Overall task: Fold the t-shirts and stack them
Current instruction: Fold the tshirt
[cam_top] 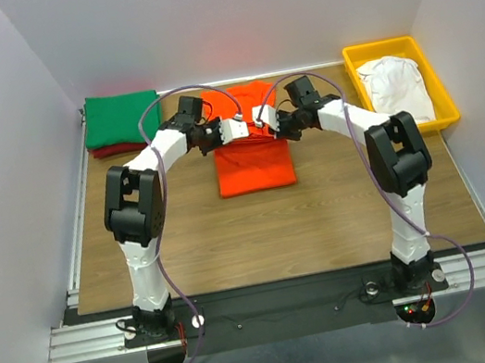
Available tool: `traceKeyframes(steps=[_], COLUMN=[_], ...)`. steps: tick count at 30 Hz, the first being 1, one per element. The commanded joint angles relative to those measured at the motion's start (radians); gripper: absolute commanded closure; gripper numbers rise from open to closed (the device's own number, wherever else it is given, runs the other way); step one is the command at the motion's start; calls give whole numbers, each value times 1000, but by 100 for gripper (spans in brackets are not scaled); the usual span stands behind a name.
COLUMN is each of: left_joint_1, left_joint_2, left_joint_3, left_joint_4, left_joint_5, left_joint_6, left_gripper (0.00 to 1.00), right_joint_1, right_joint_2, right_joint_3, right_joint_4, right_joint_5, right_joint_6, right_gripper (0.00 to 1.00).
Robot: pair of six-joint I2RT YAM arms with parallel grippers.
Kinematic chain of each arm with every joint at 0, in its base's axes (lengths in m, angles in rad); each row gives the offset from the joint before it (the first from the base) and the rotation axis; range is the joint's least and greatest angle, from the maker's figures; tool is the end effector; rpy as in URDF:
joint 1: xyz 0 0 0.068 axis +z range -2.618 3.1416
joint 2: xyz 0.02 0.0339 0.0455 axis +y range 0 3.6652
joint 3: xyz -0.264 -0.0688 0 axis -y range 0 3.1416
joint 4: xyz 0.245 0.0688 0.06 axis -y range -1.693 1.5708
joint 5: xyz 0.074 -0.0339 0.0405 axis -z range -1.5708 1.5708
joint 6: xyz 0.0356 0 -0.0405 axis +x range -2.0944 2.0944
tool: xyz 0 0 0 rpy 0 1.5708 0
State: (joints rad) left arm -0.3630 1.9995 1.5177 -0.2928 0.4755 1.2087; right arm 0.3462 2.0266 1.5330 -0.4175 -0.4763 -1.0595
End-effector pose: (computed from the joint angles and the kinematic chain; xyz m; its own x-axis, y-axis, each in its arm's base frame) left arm 0.4150 -0.1751 0.2194 0.3496 0.7566 -0.5526 0.8316 0.0210 0.5549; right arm 0.4132 0.1664 0.2038 0.1298 -0.7771 -0.6158 -0.9251 0.1286 -0.3572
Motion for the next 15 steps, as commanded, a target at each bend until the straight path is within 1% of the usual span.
traceKeyframes(steps=[1,2,4,5,6,7,8,9,10,12,13,14,15], left_joint_1=[25,29,35,36,38,42,42,42,44,45,44,44,44], left_joint_2=[60,85,108,108,105,99,75,58,38,-34,-62,-123,-152], left_joint_3=[148,157,182,187,188,184,174,161,142,70,38,-28,-63], left_joint_4=[-20,-13,0,3,7,10,11,15,23,29,32,41,43], left_joint_5=[-12,-23,-44,-51,-55,-57,-55,-55,-57,-52,-43,-32,-22], left_joint_6=[20,17,5,-4,-18,-38,-44,-60,-60,-77,-83,-110,-123], left_gripper=[100,99,85,78,72,63,58,47,44,44,44,44,44], right_joint_1=[-26,-26,-27,-27,-27,-27,-26,-30,-30,-32,-32,-30,-30], right_joint_2=[64,73,101,103,101,87,77,61,40,-40,-70,-138,-172], right_joint_3=[111,143,182,188,190,190,188,171,158,107,37,0,-87], right_joint_4=[51,58,82,88,97,124,128,131,131,129,129,128,126], right_joint_5=[10,14,28,36,44,54,67,70,73,74,70,45,32], right_joint_6=[-16,-5,36,49,61,94,105,121,128,133,135,145,148], right_gripper=[98,93,78,66,50,47,46,45,44,44,45,46,47])
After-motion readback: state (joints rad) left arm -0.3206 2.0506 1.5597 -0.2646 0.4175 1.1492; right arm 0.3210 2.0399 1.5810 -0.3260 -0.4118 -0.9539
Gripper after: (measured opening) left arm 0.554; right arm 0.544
